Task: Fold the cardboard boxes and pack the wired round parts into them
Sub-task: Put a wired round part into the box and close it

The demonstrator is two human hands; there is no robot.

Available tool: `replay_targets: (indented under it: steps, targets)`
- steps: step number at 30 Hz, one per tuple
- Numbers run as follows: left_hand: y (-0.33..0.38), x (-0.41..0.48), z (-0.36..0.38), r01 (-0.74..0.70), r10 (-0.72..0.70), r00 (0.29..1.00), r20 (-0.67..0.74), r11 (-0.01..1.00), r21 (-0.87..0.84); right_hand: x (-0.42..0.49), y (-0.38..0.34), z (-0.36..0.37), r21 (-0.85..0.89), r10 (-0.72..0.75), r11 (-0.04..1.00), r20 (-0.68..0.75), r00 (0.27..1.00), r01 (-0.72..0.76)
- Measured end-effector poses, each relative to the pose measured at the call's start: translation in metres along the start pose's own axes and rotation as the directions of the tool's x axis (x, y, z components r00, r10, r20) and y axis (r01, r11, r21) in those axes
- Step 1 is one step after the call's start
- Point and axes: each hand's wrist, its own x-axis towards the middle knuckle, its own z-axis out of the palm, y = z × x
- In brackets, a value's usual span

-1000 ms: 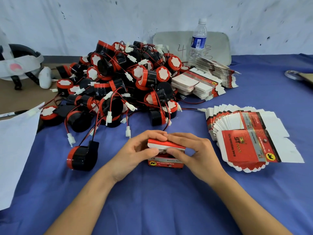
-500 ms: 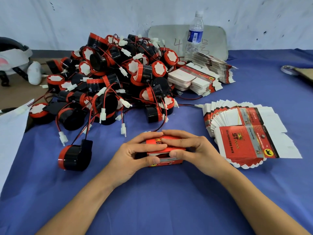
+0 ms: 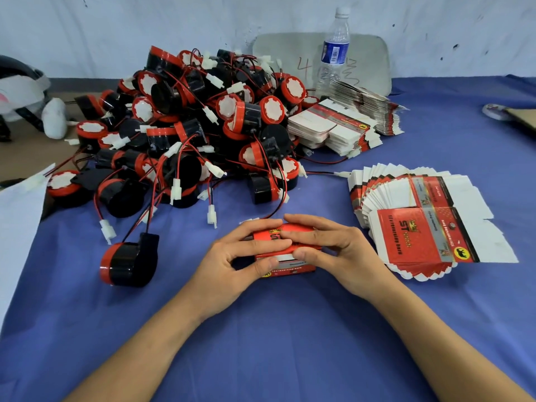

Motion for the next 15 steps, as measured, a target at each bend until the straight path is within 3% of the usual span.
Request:
replay_targets:
  steps: [7,11,15]
  targets:
    - [-0.0003,-0.0009,0.0037,-0.060,0.065,0.998,-0.026,0.989,0.138,-0.0004,0.0003,0.0003,-0.073,-0.022,0.997,-0.011,1.000,0.021]
    - [-0.0005,-0.0017,0.0034,-0.089,0.098,0.995,-0.030,0.971,0.222,0.0000,-0.0017,-0.0037,-0.044,0.005,0.999,0.058,0.998,-0.003]
    - [-0.0012,-0.0003,0.0011,-0.136,0.151,0.988,-0.019,0.936,0.325,0.0003,-0.0023,-0.0081,-0.131,-0.015,0.991,0.116,0.993,0.030]
